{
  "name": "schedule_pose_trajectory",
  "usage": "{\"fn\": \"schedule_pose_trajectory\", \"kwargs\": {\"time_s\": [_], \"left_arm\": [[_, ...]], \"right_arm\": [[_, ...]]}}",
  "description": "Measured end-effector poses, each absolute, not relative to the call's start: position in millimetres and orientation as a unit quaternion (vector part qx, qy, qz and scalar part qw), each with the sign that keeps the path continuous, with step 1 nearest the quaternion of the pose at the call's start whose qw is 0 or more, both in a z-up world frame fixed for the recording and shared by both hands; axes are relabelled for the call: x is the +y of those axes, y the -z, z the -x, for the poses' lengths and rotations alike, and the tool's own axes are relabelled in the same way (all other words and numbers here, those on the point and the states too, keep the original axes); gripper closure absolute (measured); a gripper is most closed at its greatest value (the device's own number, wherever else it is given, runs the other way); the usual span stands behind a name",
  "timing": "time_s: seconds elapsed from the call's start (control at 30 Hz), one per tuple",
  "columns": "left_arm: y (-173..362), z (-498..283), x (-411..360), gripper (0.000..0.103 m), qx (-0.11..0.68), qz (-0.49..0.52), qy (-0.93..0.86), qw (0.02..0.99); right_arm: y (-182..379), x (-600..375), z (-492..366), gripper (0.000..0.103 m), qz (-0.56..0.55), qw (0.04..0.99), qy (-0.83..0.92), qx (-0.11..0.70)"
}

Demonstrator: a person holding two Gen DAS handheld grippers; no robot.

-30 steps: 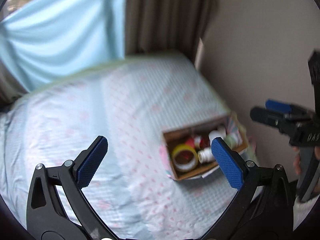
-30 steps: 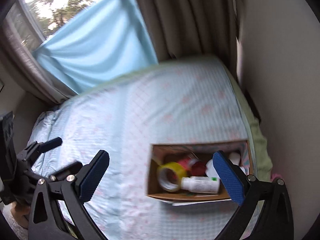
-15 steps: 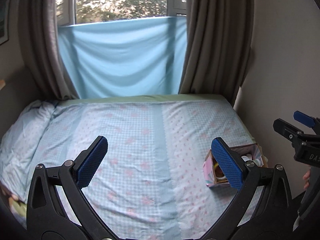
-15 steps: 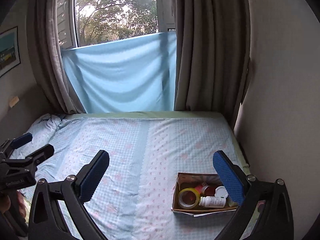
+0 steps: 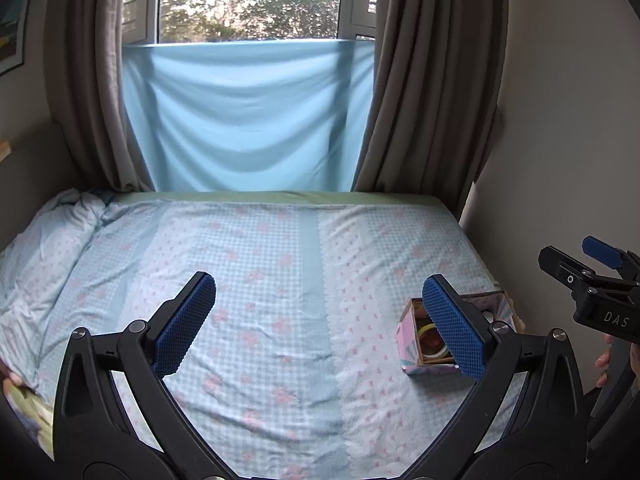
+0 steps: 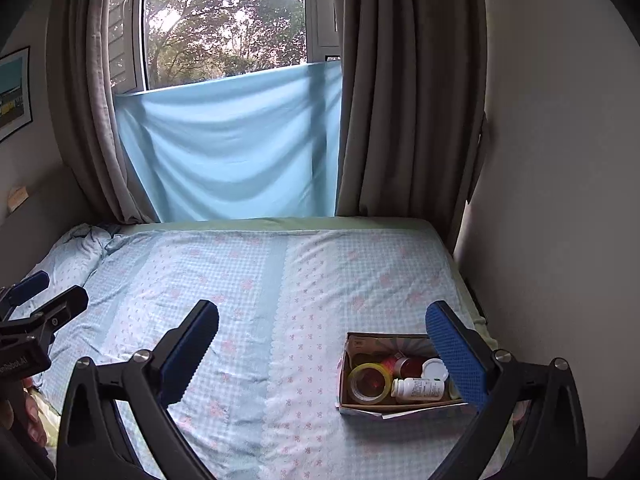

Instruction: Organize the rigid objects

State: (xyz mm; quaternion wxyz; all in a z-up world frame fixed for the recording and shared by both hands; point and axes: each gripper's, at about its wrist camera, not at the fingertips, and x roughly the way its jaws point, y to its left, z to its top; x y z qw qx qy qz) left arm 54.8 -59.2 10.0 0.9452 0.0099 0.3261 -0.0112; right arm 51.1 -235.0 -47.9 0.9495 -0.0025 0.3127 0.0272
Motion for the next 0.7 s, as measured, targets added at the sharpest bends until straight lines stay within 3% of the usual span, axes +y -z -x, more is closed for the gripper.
{"fn": "schedule_pose_trajectory", "kwargs": {"time_s": [0.7], "left_arm": [[-15.2,-45.7,-69.4,0.0,0.311,-0.023,0.007,0.95]], "right_arm": [[44.6,-237.6,-42.9,0.0,0.0,0.952,-0.021,0.306]]}}
